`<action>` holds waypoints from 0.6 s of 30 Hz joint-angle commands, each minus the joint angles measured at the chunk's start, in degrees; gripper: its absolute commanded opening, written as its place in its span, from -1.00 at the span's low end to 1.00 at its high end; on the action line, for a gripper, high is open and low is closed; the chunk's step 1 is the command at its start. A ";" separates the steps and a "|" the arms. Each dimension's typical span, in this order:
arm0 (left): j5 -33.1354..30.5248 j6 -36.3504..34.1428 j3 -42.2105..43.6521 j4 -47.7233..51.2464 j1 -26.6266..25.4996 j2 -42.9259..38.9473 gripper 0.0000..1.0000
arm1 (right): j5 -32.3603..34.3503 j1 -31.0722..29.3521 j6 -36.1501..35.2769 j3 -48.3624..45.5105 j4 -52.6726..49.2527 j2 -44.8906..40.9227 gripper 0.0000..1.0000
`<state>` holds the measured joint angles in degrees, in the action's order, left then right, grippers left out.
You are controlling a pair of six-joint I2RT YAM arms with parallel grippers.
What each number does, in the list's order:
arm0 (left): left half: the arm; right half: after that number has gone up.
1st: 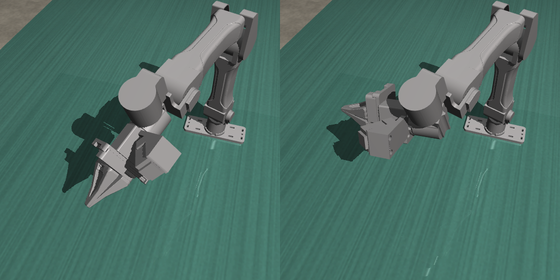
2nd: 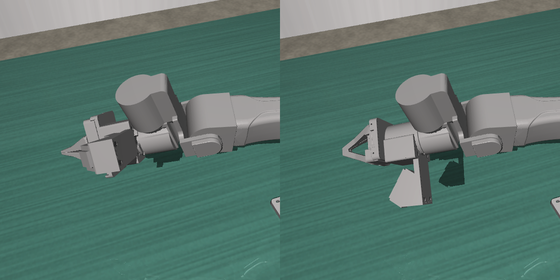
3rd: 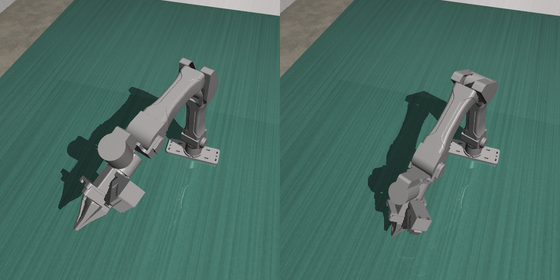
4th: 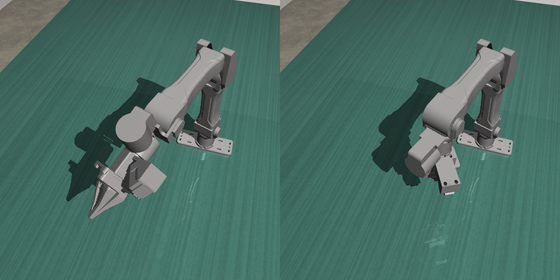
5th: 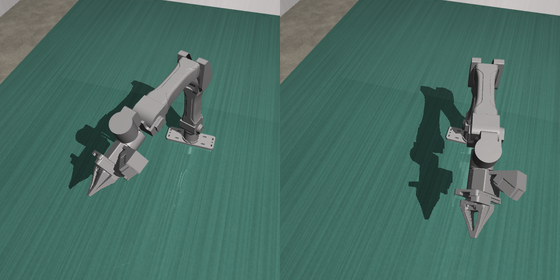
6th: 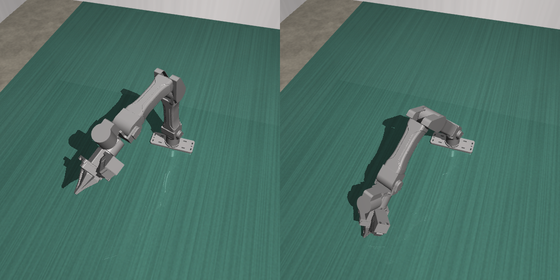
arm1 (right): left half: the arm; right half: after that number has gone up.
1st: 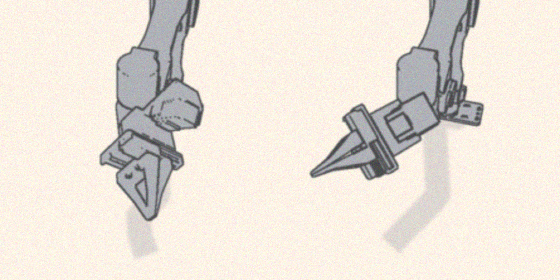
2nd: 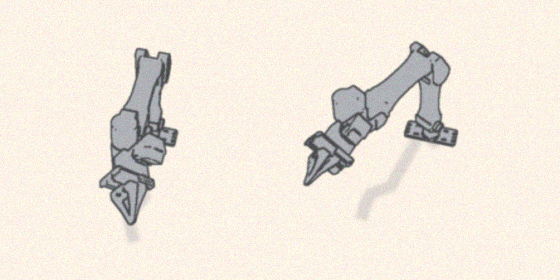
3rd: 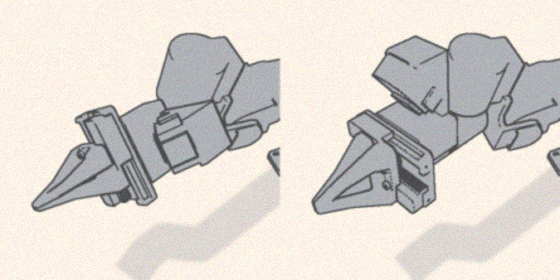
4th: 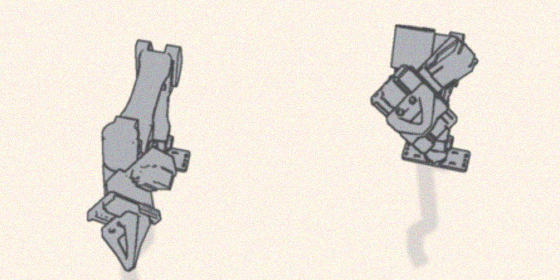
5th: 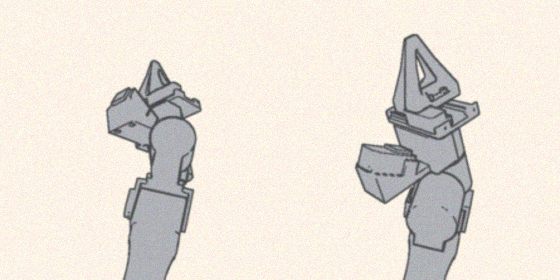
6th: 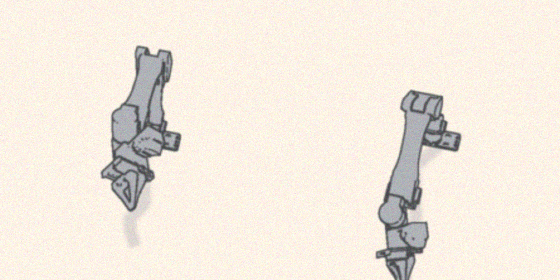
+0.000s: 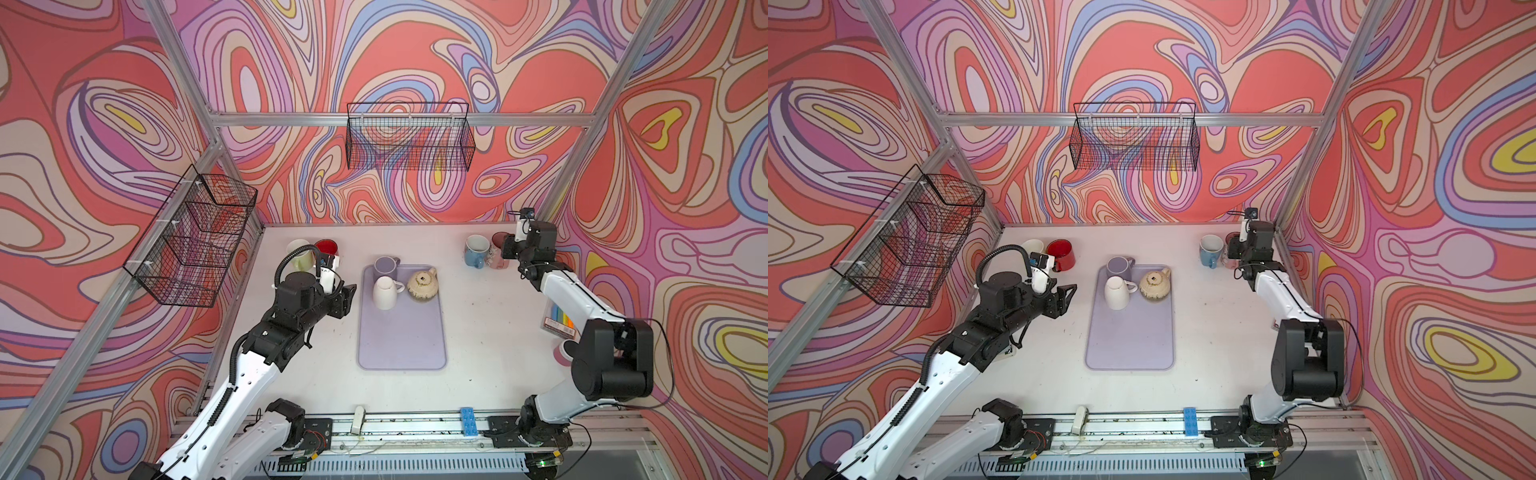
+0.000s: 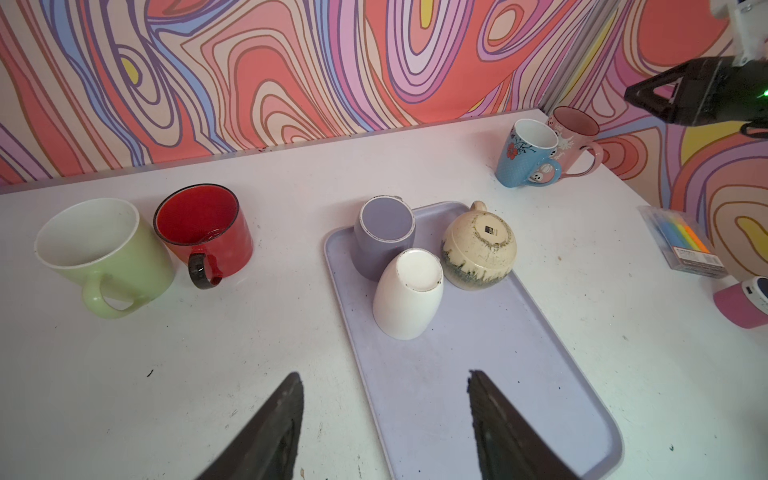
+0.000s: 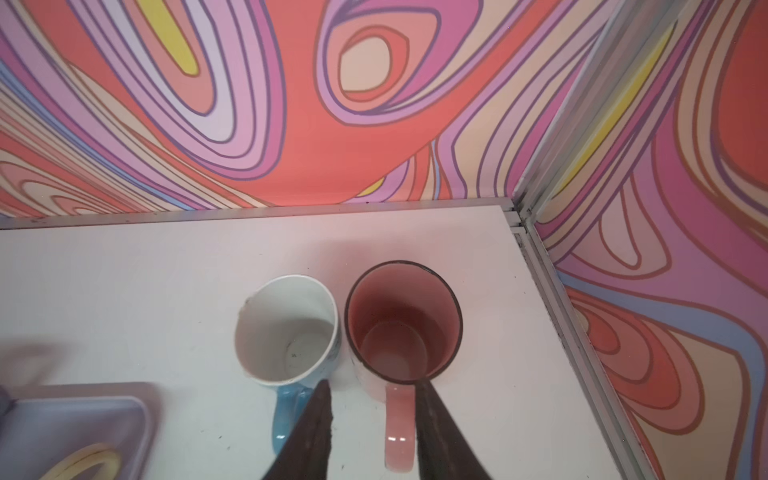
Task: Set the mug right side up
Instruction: 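Withdraw the right gripper and swing it over the tray toward the white mug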
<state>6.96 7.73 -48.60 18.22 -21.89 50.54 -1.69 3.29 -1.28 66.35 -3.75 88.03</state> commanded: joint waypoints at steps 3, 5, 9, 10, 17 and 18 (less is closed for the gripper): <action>2.62 2.32 -0.43 -0.93 0.39 -0.21 0.30 | -6.10 -2.88 3.22 -0.07 -11.99 -5.76 -0.33; 3.68 4.06 -0.42 -1.77 0.44 0.70 0.29 | -6.25 -6.22 4.20 -1.71 -12.80 -6.82 -0.35; 3.26 7.48 -0.82 -1.25 0.27 2.65 0.26 | -4.09 -13.97 5.79 -3.32 -14.52 -7.00 -0.35; 3.15 8.86 -0.12 -1.82 0.26 2.88 0.25 | -4.43 -15.15 6.54 -3.26 -14.60 -6.71 -0.36; 0.39 17.83 6.85 -8.63 -1.65 4.33 0.14 | -4.38 -24.17 2.83 4.52 -19.37 0.13 -0.41; -0.39 18.17 7.23 -9.15 -2.64 4.99 0.12 | -4.35 -25.98 1.96 6.27 -20.36 1.78 -0.43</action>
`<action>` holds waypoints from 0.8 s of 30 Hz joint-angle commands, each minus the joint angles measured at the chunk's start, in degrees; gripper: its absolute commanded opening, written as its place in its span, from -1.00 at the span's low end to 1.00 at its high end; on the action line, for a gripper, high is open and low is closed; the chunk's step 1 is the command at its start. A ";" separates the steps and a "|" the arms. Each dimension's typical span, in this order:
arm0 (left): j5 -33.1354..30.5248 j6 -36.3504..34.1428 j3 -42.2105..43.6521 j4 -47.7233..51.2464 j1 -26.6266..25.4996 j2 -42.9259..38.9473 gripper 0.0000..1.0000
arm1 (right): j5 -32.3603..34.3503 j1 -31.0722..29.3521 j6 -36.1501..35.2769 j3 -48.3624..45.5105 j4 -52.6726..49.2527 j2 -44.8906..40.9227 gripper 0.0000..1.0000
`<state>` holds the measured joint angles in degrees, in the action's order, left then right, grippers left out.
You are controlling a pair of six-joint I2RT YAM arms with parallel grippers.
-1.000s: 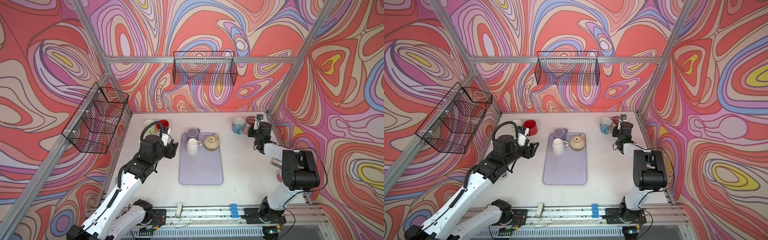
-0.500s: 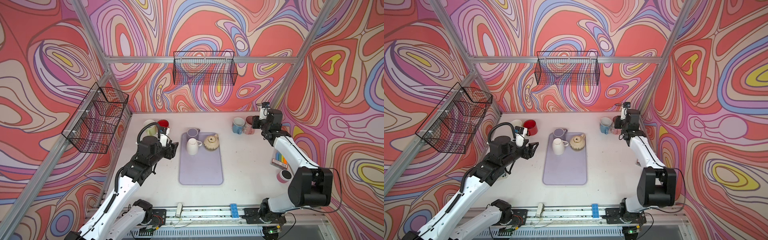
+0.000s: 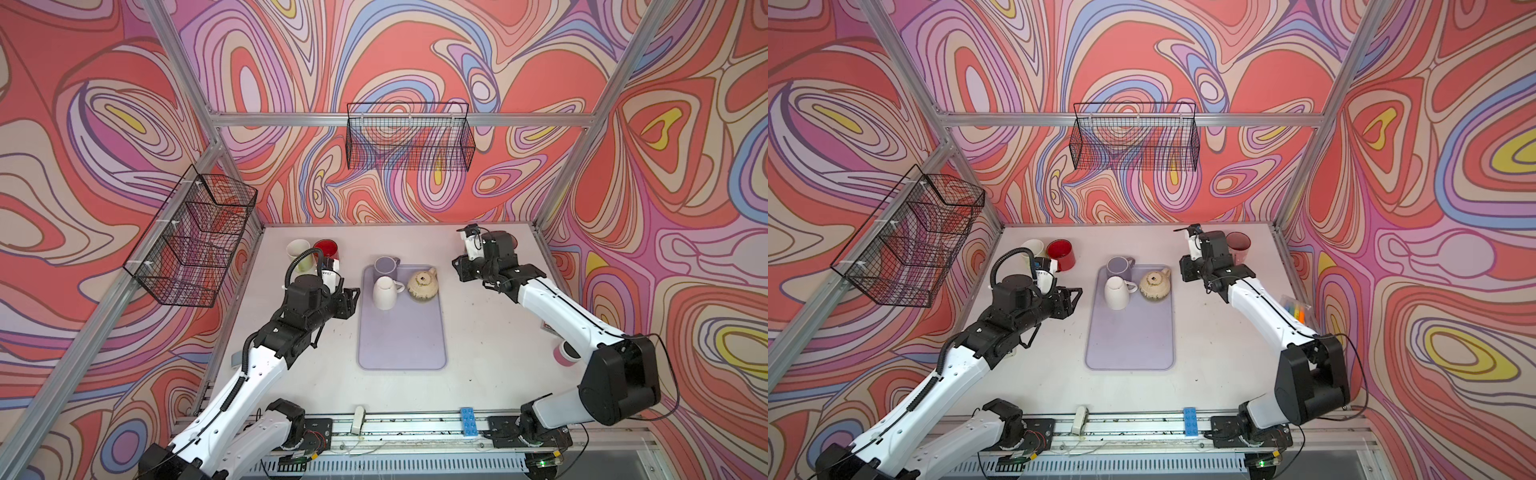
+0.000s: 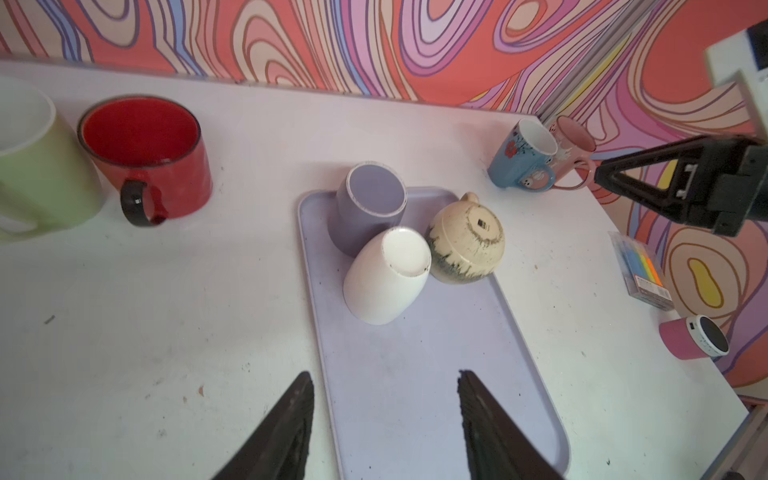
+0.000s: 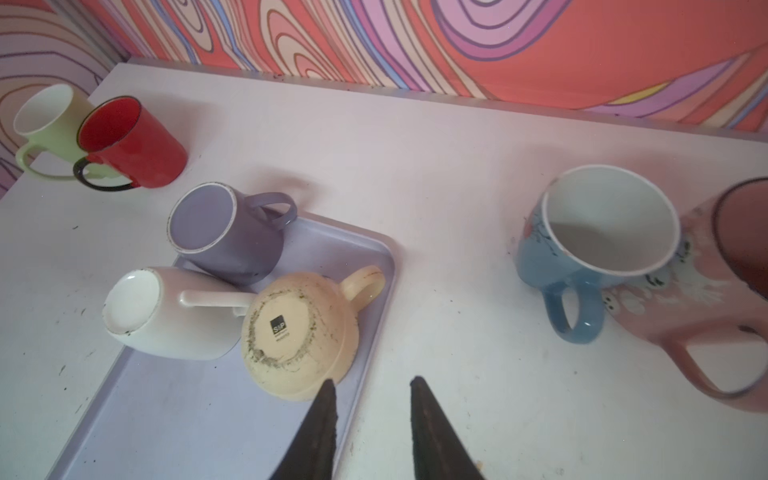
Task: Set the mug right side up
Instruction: 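Withdraw the right gripper and swing it over the tray toward the white mug, then lower the right gripper to the upside-down white mug's handle while the left gripper approaches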
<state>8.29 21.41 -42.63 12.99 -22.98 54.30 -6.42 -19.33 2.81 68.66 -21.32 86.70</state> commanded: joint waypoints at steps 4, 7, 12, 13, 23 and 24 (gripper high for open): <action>-5.94 4.62 1.31 -4.66 -6.45 4.82 0.09 | 1.09 -7.30 -4.32 10.47 -4.14 10.31 -0.53; -6.56 6.18 2.02 -6.53 -7.73 7.50 0.05 | 0.23 -9.71 -5.26 14.82 -4.69 15.33 -0.61; -7.51 6.98 3.17 -9.20 -7.95 10.39 -0.02 | 3.10 -13.08 -7.73 20.20 -4.43 23.68 -0.62; -7.66 6.89 3.16 -9.52 -7.95 11.06 -0.04 | 3.19 -13.34 -7.94 21.17 -4.57 24.76 -0.63; -7.77 7.68 2.51 -13.69 -8.00 18.80 -0.13 | 4.39 -16.39 -11.47 26.88 -5.54 31.82 -0.69; -7.87 7.66 2.26 -13.94 -7.96 19.27 -0.14 | 4.73 -16.51 -11.66 27.01 -5.73 32.17 -0.70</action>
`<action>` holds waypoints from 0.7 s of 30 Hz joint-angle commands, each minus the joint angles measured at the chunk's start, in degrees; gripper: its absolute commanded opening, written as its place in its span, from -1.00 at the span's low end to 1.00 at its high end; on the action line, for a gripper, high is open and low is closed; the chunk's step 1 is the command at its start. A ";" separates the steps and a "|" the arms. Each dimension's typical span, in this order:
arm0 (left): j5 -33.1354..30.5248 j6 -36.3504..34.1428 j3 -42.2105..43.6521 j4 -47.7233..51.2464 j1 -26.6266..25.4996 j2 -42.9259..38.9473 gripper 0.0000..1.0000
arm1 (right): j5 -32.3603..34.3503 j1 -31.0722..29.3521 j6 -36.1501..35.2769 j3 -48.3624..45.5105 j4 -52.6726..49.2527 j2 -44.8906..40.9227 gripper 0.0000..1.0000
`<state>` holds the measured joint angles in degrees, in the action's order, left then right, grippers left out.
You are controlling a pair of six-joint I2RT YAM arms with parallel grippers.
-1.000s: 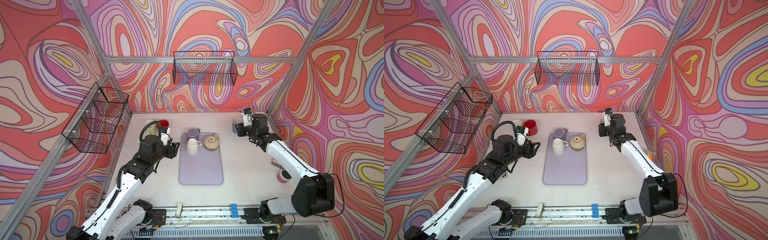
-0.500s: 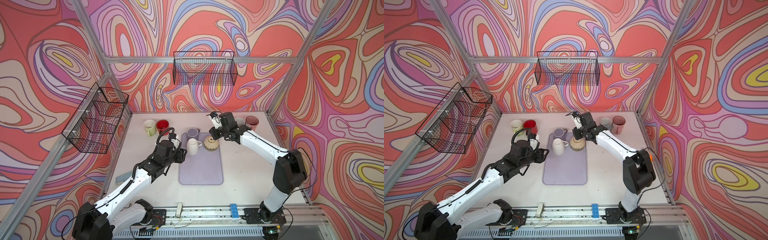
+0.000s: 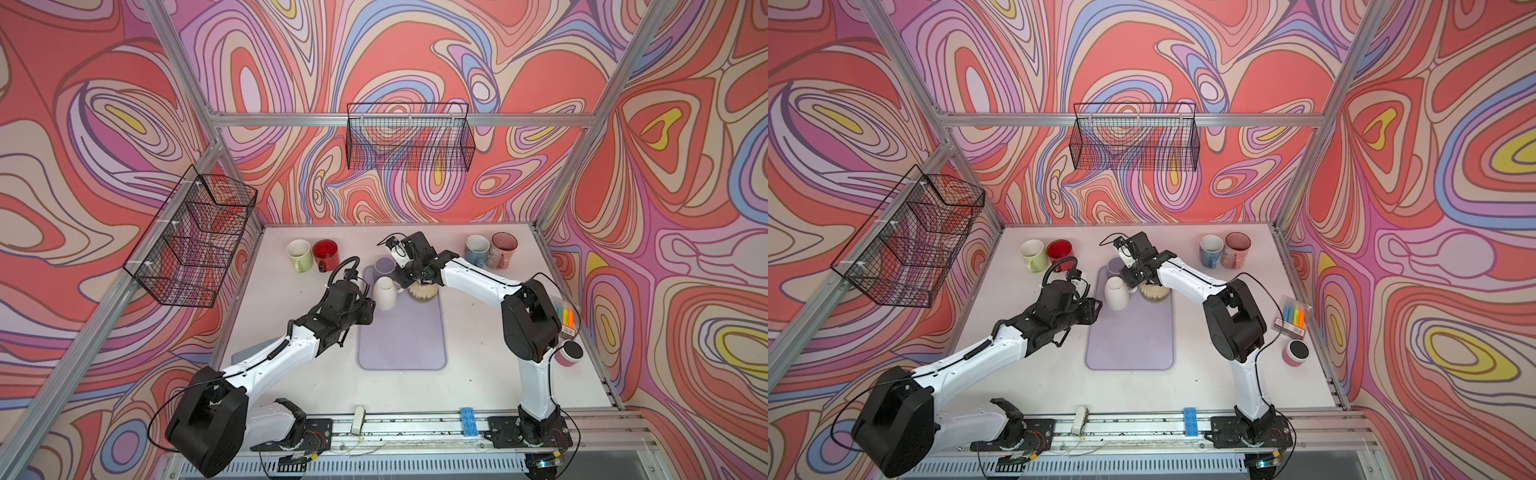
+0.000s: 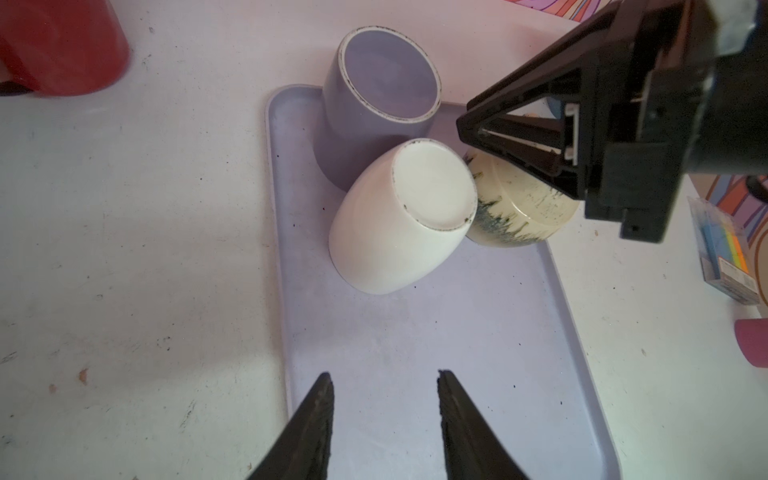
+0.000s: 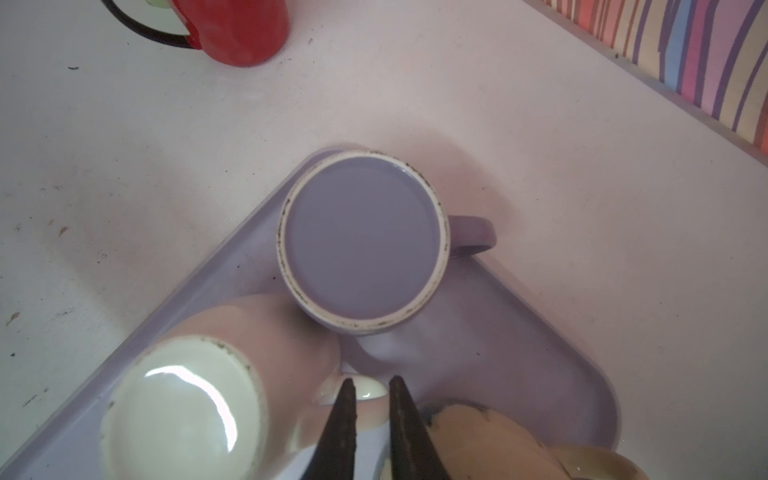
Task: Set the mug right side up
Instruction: 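Lower the right gripper to the upside-down white mug's handle while the left gripper approaches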
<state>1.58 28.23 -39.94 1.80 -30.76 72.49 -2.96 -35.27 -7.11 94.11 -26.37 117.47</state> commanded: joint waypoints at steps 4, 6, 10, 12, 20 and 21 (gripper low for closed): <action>-1.39 0.82 -0.66 -5.21 -0.17 3.66 -0.15 | 1.79 -0.77 -1.71 0.66 -0.52 1.91 -0.71; -0.89 0.81 -0.41 -7.37 -0.20 5.36 -0.16 | 1.54 -0.76 -1.41 -0.21 0.17 1.69 -0.72; -0.68 2.89 2.47 -12.76 -0.13 7.15 -0.17 | 0.86 -0.70 -0.12 -2.32 1.13 1.09 -0.74; -0.87 3.03 2.76 -13.77 -0.11 8.11 -0.17 | 0.49 -0.77 0.33 -3.67 1.50 0.45 -0.74; -0.64 2.62 0.75 -16.89 1.48 12.49 -0.20 | -0.92 -0.83 3.23 -9.01 2.89 -2.82 -0.75; -0.37 2.64 0.53 -17.07 1.73 12.80 -0.20 | -0.99 -0.86 3.57 -9.52 3.15 -3.24 -0.76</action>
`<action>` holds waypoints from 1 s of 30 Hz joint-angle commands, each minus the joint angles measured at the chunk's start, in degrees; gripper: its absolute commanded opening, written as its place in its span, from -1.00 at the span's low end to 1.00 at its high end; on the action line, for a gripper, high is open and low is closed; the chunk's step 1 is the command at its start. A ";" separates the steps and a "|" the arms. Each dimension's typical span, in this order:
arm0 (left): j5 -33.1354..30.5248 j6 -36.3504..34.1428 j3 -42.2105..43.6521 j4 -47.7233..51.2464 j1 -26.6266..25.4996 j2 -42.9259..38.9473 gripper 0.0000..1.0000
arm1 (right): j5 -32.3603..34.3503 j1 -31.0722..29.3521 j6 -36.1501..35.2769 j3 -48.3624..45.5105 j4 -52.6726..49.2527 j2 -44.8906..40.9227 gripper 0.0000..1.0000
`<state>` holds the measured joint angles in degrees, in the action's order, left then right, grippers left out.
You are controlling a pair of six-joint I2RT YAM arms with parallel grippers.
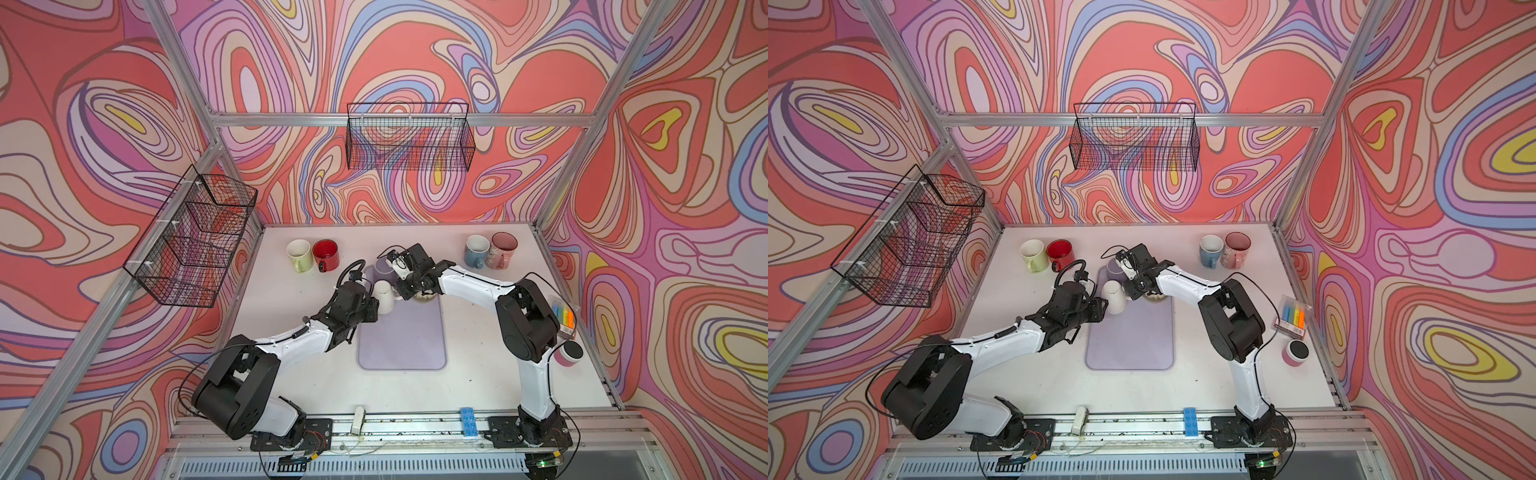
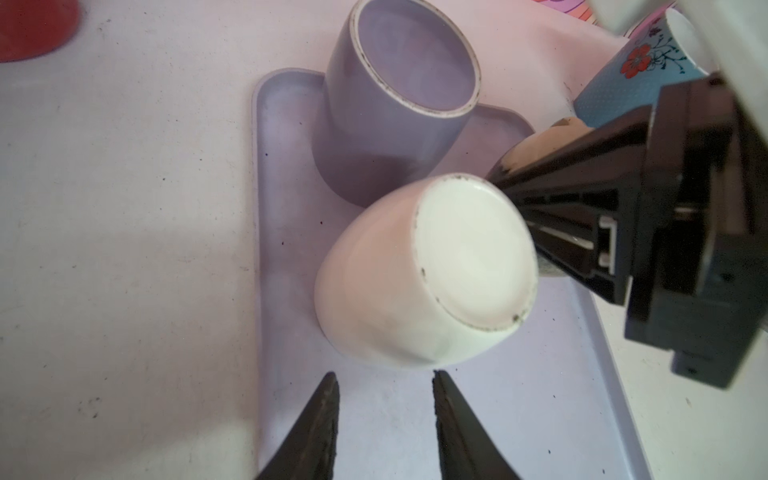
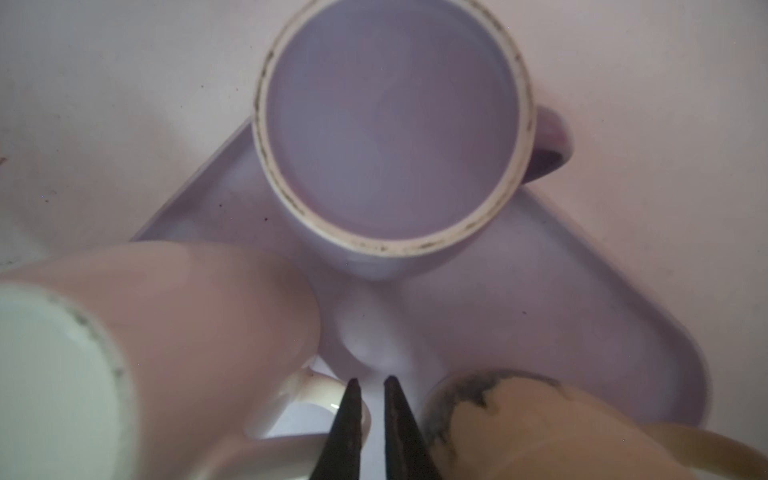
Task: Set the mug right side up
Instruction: 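Lower the right gripper to the upside-down white mug's handle while the left gripper approaches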
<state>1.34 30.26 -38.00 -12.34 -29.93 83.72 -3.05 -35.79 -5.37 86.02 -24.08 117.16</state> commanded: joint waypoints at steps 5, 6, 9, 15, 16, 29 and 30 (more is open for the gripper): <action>0.32 0.58 -1.34 -4.39 1.93 3.14 -0.20 | -2.64 -0.79 4.19 -5.51 2.26 -5.90 -0.77; 0.26 0.55 -1.25 -4.65 2.19 3.29 -0.20 | -3.30 -0.90 4.82 -6.61 2.96 -6.63 -0.78; 0.54 0.57 -1.24 -5.31 2.61 3.62 -0.21 | -5.14 -1.33 6.86 -9.82 5.33 -8.62 -0.77; 1.17 0.02 -2.77 -5.59 2.73 4.45 -0.20 | -6.43 -2.44 8.29 -13.01 7.88 -9.65 -0.78; 1.28 -0.08 -3.02 -5.55 2.74 4.41 -0.20 | -5.78 -2.43 8.27 -13.19 7.82 -9.66 -0.77; 0.57 -2.95 -2.01 -2.69 3.30 0.53 -0.21 | -9.94 1.28 -7.80 -4.63 -6.18 -11.01 -0.34; 0.67 -3.21 -1.76 -2.60 3.36 0.18 -0.21 | -10.82 1.86 -9.75 -3.27 -7.30 -10.61 -0.31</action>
<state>2.11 28.49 -39.86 -15.77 -27.16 85.91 -9.98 -35.79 -7.84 79.66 -26.50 106.74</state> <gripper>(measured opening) 0.394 0.340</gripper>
